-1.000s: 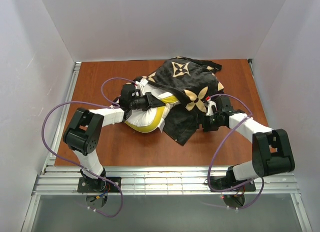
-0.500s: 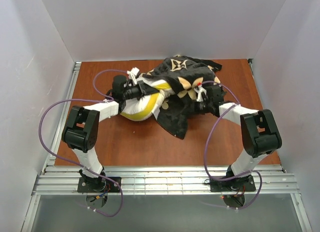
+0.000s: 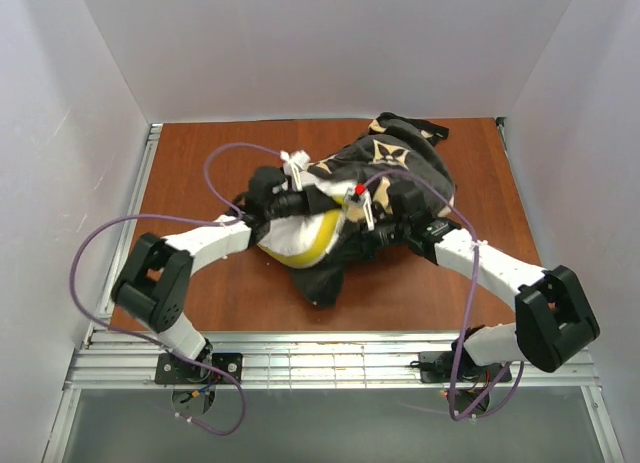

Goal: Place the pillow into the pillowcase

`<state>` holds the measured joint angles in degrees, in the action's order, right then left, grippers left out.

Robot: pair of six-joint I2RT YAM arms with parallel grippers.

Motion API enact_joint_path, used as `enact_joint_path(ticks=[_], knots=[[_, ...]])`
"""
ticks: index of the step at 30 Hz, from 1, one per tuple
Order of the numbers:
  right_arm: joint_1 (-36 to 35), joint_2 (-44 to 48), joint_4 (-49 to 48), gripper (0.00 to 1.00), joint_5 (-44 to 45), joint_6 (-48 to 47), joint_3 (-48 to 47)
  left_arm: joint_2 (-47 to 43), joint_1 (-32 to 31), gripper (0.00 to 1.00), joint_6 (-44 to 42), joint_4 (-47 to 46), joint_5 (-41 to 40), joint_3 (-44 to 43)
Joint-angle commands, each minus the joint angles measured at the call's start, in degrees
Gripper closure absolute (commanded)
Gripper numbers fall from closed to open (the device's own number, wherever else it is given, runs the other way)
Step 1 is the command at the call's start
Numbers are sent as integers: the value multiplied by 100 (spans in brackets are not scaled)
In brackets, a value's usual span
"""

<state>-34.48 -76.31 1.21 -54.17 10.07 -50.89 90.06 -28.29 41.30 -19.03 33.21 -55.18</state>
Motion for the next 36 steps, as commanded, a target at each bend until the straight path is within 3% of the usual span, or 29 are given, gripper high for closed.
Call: enact_joint_path(ticks=[1, 4, 8, 9, 10, 11, 12, 13, 14, 17, 22, 24, 28, 33, 36], knots=[[-103, 37, 283, 99, -743, 188, 685, 880, -53, 100, -219, 602, -746, 473], [-322, 292, 265, 99, -1025, 408, 993, 1382, -89, 100, -358, 760, -860, 298], [-542, 862, 309, 99, -1034, 391, 950, 1383, -97, 100, -1094, 1197, -888, -106], [-534, 916, 388, 99, -1069, 374, 898, 1209, -89, 97, -1333, 1313, -730, -125], [-542, 969, 806, 99, -1069, 104, 688, 1094, -89, 76, -1692, 1496, -511, -151], [-534, 1004, 1245, 91, -1043, -169, 469, 988, -89, 67, -2330, 2168, -239, -195], [-542, 1004, 1659, 76, -947, -528, 223, 822, -80, 54, -2702, 2593, 60, -273], [-507, 978, 2098, 51, -824, -1193, -67, 420, -28, 46, -3002, 2893, 298, -213], [-411, 891, 2851, 43, -649, -1426, -705, 103, 43, 35, -3231, 3322, 509, -108], [-17, 602, 3323, 33, 519, -1692, -1544, -1085, 543, 25, -3672, 3790, 1265, 323], [196, -434, 3139, 28, 3102, -2087, -2924, -1825, 1246, 25, -3341, 4363, 812, 25], [170, -1479, 3401, 28, 3814, -2219, -3799, -1922, 1501, 24, -3103, 4407, 573, 60], [64, -3192, 3965, 25, 4397, -2325, -5049, -1738, 1940, 24, -2471, 4610, -78, 375], [-120, -3943, 3984, 24, 4809, -2395, -5440, -1274, 2810, 23, -2196, 4496, -122, 613], [-138, -4330, 3904, 27, 4942, -2351, -5703, -913, 2821, 23, -2223, 4180, -166, 534]])
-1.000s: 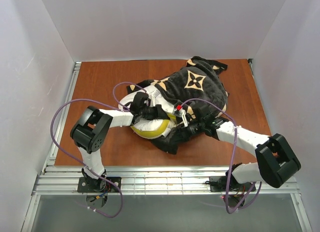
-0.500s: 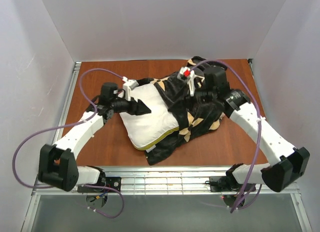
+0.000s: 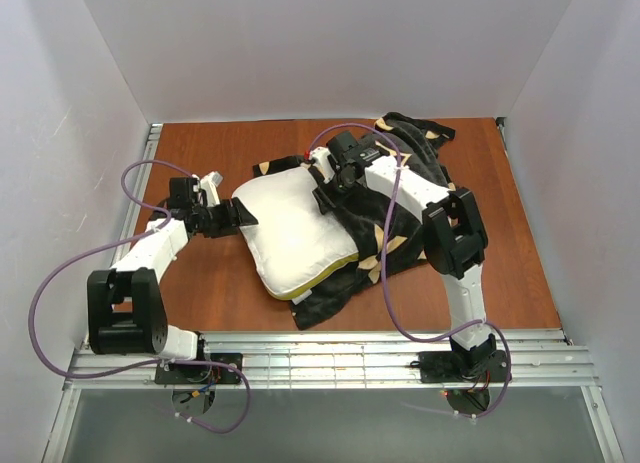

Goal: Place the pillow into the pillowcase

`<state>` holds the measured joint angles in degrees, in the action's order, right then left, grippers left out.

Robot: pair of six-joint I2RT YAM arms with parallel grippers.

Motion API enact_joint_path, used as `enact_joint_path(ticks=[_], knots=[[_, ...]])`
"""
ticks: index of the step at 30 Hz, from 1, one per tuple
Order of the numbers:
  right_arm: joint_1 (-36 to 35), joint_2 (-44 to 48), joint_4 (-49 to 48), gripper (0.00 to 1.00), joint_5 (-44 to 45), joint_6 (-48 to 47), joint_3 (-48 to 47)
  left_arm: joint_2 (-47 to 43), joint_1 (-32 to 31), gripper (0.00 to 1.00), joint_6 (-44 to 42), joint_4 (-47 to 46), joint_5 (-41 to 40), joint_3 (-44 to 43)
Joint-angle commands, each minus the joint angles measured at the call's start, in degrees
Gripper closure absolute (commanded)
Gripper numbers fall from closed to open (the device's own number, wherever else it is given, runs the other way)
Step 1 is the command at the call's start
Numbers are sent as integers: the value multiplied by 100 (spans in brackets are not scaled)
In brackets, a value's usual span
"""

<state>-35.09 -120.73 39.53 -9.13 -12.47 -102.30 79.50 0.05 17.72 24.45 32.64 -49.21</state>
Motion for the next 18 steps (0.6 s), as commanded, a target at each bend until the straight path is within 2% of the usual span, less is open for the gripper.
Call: enact_joint_path(ticks=[1, 5, 6, 8, 9, 10, 14, 15, 16, 17, 18], knots=[[-86, -11, 12, 34, 490, -72, -598, 240, -14, 23, 136, -308, -126, -80], [-86, -188, -226, 63, 579, -71, -747, 732, -14, 23, 83, -1036, -250, -229], [-86, -197, -244, 77, 544, -89, -747, 864, -14, 23, 161, -1178, -224, -264], [-86, -188, -235, 95, 413, -80, -774, 1259, -14, 25, 267, -1538, -145, -343], [-77, -153, -235, 99, 325, -80, -748, 1391, -14, 28, 346, -1661, -57, -387], [-86, -40, -226, 99, 193, -63, -721, 1688, -14, 32, 495, -1984, 405, -422], [-121, 286, -244, 99, -1245, -54, -625, 2262, -337, 62, 979, -2662, 1401, -475], [-156, 321, -253, 99, -1458, -28, -668, 2315, -444, 76, 1058, -2830, 1594, -467], [-226, 339, -244, 99, -1748, 16, -729, 2315, -541, 82, 1407, -3475, 2057, -301], [-252, 348, -253, 99, -2377, 86, -817, 2159, -785, 88, 1575, -3804, 2175, -239], [-340, 348, -314, 99, -2662, 304, -1018, 2053, -909, 97, 1812, -4112, 2272, -168]])
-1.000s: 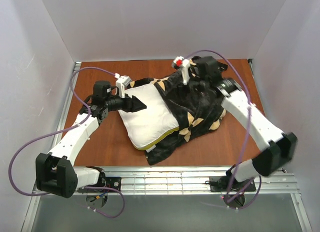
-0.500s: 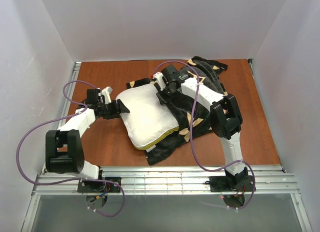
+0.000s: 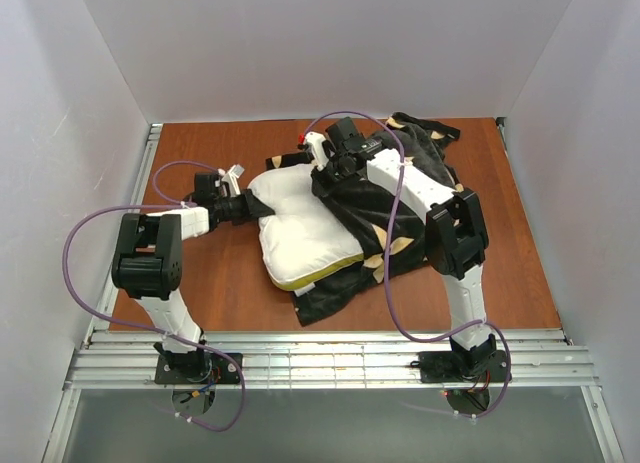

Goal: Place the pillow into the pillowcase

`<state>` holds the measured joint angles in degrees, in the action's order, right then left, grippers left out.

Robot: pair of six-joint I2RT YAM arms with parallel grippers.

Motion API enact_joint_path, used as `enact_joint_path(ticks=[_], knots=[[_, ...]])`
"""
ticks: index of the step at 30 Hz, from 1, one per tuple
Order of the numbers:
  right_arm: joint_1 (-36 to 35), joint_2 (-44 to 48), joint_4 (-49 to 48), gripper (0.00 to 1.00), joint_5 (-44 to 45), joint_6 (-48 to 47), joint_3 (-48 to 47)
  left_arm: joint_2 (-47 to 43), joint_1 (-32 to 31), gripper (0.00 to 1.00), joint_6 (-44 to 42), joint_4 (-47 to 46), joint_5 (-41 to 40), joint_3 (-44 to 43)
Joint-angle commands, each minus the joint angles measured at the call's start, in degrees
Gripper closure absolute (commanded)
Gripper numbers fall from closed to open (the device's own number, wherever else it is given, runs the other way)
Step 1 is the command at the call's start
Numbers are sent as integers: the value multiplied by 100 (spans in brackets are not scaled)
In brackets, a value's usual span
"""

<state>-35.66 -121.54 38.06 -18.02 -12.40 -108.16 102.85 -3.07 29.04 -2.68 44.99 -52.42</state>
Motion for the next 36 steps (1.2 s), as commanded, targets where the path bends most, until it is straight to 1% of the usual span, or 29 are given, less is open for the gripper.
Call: enact_joint_path(ticks=[1, 3, 4, 5, 6, 7, 8, 9, 10, 11, 12, 13, 15, 16, 18, 19, 21, 22, 23, 24, 25, 26, 27, 28, 30, 32, 33, 35, 36], knots=[[-353, 446, -203, 99, -2019, 387, -556, -387, -711, 100, 1091, -2020, 1212, 232], [-555, 699, -369, 99, -2642, 807, -724, -695, -897, 100, 1594, -2437, 1441, 241], [-617, 858, -692, 99, -2950, 1027, -724, -818, -906, 100, 1840, -2848, 1564, 259], [-687, 1025, -834, 99, -3309, 1195, -663, -958, -854, 100, 2016, -2844, 1696, 250], [-749, 1349, -1018, 99, -3478, 1597, -550, -1238, -818, 100, 1853, -2652, 1706, 233], [-758, 1491, -1264, 99, -3611, 1749, -400, -1363, -774, 100, 1477, -1789, 1697, 172], [-750, 1623, -1345, 99, -3673, 1846, 19, -1442, -678, 100, 821, -1336, 1784, 145], [-741, 1859, -1345, 99, -3665, 1873, 240, -1539, -625, 100, 431, -993, 1855, 180], [-749, 1983, -1345, 99, -3682, 1856, 460, -1548, -555, 100, 36, -32, 1890, 189], [-749, 2124, -1354, 99, -3613, 1856, 1054, -1540, -345, 100, -281, 326, 1951, 232], [-758, 2395, -1398, 99, -3621, 1873, 1312, -1487, -274, 100, -955, 1104, 2013, 346], [-784, 2485, -1433, 99, -3621, 2012, 1576, -1400, -203, 100, -1449, 1677, 1987, 303], [-898, 2686, -1722, 99, -3690, 2285, 2157, -1294, -27, 100, -2145, 2199, 1839, 433], [-960, 2714, -1889, 99, -3752, 2417, 2298, -1224, 25, 100, -2052, 2071, 1890, 583], [-1205, 2601, -2057, 99, -3744, 2418, 2387, -1127, 26, 100, -1571, 1510, 2039, 820], [-1276, 2495, -2092, 99, -3813, 2444, 2283, -1074, 0, 100, -437, 358, 2214, 1161], [-1547, 2206, -2250, 99, -3928, 2541, 1732, -907, -315, 100, 756, -1158, 2198, 1444], [-1654, 2109, -2251, 99, -3920, 2515, 1493, -829, -500, 100, 1196, -1957, 2059, 1341], [-1742, 2012, -2251, 99, -3963, 2523, 1291, -697, -910, 100, 1227, -2034, 1996, 1157], [-1908, 1837, -2277, 99, -4033, 2567, 958, -661, -1080, 100, 1288, -2261, 1909, 1025], [-1988, 1792, -2294, 99, -4112, 2620, 868, -669, -1238, 100, 1933, -2620, 1838, 963], [-2093, 1774, -2364, 99, -4191, 2777, 806, -704, -1240, 100, 2548, -3215, 1820, 1067], [-2138, 1791, -2530, 99, -4262, 2909, 675, -757, -1214, 100, 3216, -4770, 1785, 1207], [-2147, 1826, -2602, 99, -4332, 3006, 621, -792, -1083, 100, 4301, -5369, 1672, 1391], [-2103, 2054, -2655, 99, -4202, 3060, 454, -1029, -846, 100, 4811, -5804, 1566, 1489], [-1998, 2282, -2646, 99, -4148, 2929, 532, -1292, -695, 100, 5172, -5814, 1390, 1708], [-1954, 2327, -2481, 99, -4078, 2493, 620, -1328, -651, 100, 5243, -5945, 1363, 1822], [-1701, 2310, -2383, 99, -3535, 1972, 1041, -1346, -511, 100, 5262, -6060, 1363, 2165], [-1577, 2249, -2356, 99, -3411, 1718, 1190, -1442, -449, 100, 5096, -5808, 1337, 2262]])
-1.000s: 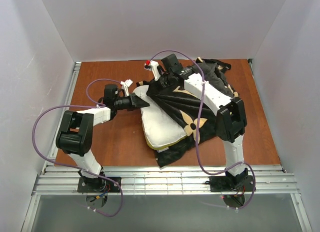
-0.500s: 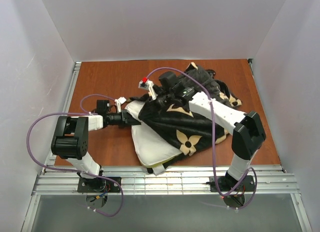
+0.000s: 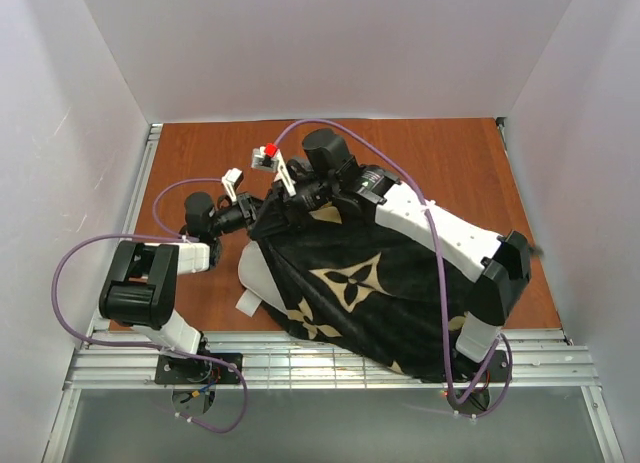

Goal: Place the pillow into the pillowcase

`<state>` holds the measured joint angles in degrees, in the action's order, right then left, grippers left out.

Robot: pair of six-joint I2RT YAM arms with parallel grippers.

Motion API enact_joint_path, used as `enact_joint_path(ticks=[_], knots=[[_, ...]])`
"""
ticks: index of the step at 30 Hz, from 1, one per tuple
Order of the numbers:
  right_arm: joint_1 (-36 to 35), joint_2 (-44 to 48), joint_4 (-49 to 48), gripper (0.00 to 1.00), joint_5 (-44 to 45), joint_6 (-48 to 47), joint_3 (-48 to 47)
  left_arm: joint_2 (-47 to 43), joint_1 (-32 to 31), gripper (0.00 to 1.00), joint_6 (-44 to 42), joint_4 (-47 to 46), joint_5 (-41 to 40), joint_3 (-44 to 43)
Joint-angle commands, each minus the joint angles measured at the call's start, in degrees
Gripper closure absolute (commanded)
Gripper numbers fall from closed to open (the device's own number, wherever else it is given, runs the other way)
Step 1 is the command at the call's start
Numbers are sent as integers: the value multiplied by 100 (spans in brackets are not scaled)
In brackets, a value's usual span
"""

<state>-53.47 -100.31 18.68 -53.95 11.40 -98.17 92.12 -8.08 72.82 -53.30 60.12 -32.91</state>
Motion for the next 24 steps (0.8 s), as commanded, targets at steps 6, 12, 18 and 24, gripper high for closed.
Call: enact_joint_path(ticks=[6, 12, 18, 24], knots=[[1224, -778, -5, 99, 1071, -1000, 712, -362, 306, 100, -2309, 3346, -600, 274], [1682, -1517, 706, 99, 1361, -1429, -701, -229, 342, 100, -2298, 3317, -440, 76], [1945, -1843, 1710, 23, 2535, -1904, -1679, -335, 333, 100, -3964, 5272, -422, -698], [2368, -2545, 1639, 13, 3488, -2080, -2074, -545, 333, 91, -5971, 6754, -844, -1139]])
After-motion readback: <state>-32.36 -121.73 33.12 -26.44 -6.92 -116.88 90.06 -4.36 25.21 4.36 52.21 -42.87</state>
